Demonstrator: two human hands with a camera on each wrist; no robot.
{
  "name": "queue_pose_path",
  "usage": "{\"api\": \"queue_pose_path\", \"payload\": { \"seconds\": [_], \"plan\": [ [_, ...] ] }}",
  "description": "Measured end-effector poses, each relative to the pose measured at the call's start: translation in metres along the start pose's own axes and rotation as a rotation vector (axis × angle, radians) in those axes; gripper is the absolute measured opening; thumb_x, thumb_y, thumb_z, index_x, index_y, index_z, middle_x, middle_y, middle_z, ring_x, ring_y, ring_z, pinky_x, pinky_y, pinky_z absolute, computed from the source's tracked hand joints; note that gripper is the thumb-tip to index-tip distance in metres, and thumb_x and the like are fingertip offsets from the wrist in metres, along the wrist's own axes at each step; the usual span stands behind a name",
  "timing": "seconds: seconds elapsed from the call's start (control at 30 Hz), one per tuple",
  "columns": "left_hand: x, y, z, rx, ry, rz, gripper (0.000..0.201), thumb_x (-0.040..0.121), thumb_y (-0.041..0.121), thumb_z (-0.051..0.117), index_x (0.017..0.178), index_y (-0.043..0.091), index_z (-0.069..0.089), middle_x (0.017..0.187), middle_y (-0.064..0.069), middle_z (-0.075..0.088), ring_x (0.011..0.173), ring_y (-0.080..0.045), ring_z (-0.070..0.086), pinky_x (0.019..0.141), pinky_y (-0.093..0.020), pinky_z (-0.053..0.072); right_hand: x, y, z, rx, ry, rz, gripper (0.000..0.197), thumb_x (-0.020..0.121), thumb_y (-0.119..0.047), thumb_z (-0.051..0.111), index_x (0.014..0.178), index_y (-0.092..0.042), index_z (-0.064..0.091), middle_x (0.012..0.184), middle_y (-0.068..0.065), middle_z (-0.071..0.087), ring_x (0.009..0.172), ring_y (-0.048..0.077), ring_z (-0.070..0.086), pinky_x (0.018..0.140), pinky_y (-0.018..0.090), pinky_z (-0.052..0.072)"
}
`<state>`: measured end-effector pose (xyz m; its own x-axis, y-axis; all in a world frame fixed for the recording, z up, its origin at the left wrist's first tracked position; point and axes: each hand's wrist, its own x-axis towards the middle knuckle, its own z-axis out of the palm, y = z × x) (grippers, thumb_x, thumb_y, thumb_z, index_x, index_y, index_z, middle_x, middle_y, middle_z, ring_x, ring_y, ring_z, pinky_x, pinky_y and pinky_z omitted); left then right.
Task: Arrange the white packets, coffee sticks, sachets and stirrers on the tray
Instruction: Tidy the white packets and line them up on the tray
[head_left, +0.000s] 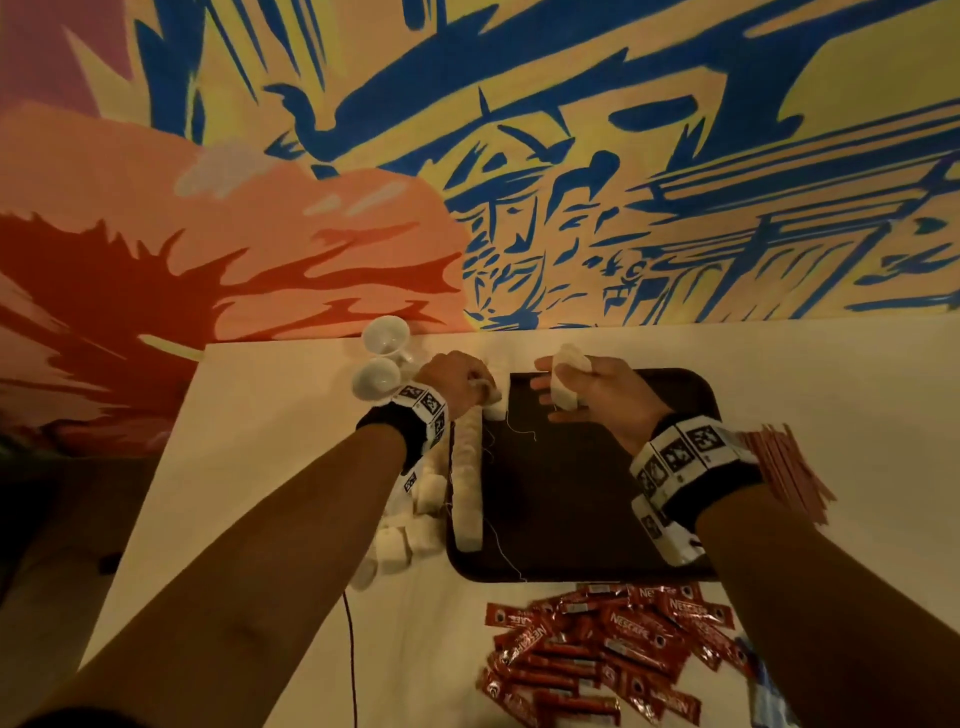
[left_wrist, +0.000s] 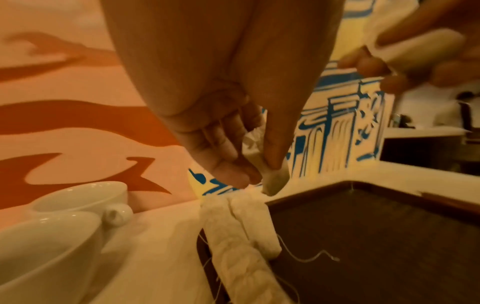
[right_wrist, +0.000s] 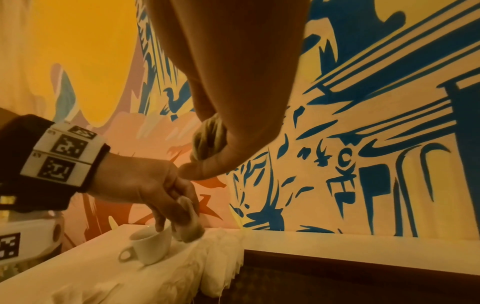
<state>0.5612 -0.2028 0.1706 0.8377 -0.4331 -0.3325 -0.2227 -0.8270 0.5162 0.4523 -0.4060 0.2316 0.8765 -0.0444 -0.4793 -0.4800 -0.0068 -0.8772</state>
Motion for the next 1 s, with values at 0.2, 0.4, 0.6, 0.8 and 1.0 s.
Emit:
{"api": "queue_pose_path", "payload": {
  "seconds": [0.2,0.4,0.6,0.8,1.0],
  "plan": [
    [0.034,-0.013,0.033,0.110,-0.169,0.025,0.012,0.085,0.027,0.071,0.096,0.030,0.078,0.096,0.005,0.073,0.090,-0.016,0.065,0.078,-0.025,0.048,0.029,0.006,0.015,-0.057,0.090,-0.068,0.026,0.108,-0.023,0.048,0.121,-0.012,0.068,0.106,0.008,0.074,0.095,0.018,0.072,0.076,0.027,0.063],
    [0.050,-0.028,0.043,0.157,-0.156,0.115,0.016,0.085,0.024,0.070,0.099,0.024,0.077,0.100,-0.003,0.074,0.094,-0.022,0.068,0.085,-0.031,0.053,0.047,0.017,0.023,-0.327,0.176,-0.212,0.023,0.107,-0.041,0.047,0.097,-0.037,0.068,0.099,0.001,0.077,0.095,0.018,0.072,0.088,0.046,0.060],
    [0.070,-0.035,0.052,0.262,-0.105,0.129,0.013,0.083,0.027,0.074,0.095,0.027,0.073,0.100,-0.002,0.073,0.093,-0.023,0.067,0.080,-0.029,0.051,0.047,0.028,0.029,-0.377,0.187,-0.221,0.035,0.107,-0.040,0.045,0.110,-0.021,0.074,0.096,0.003,0.076,0.088,0.016,0.073,0.081,0.044,0.062],
    [0.073,-0.039,0.059,0.257,-0.114,0.107,0.011,0.082,0.025,0.073,0.091,0.031,0.071,0.099,-0.002,0.072,0.090,-0.024,0.068,0.084,-0.039,0.058,0.047,0.039,0.026,-0.364,0.182,-0.172,0.031,0.107,-0.041,0.045,0.108,-0.027,0.073,0.095,0.001,0.077,0.083,0.018,0.074,0.076,0.040,0.062],
    [0.073,-0.034,0.056,0.287,-0.046,0.067,0.021,0.085,0.021,0.069,0.102,0.034,0.068,0.111,-0.001,0.068,0.104,-0.026,0.063,0.091,-0.038,0.053,0.041,0.040,0.022,-0.317,0.181,-0.137,0.027,0.107,-0.042,0.047,0.105,-0.029,0.070,0.095,0.003,0.076,0.082,0.023,0.075,0.075,0.044,0.063]
  ]
}}
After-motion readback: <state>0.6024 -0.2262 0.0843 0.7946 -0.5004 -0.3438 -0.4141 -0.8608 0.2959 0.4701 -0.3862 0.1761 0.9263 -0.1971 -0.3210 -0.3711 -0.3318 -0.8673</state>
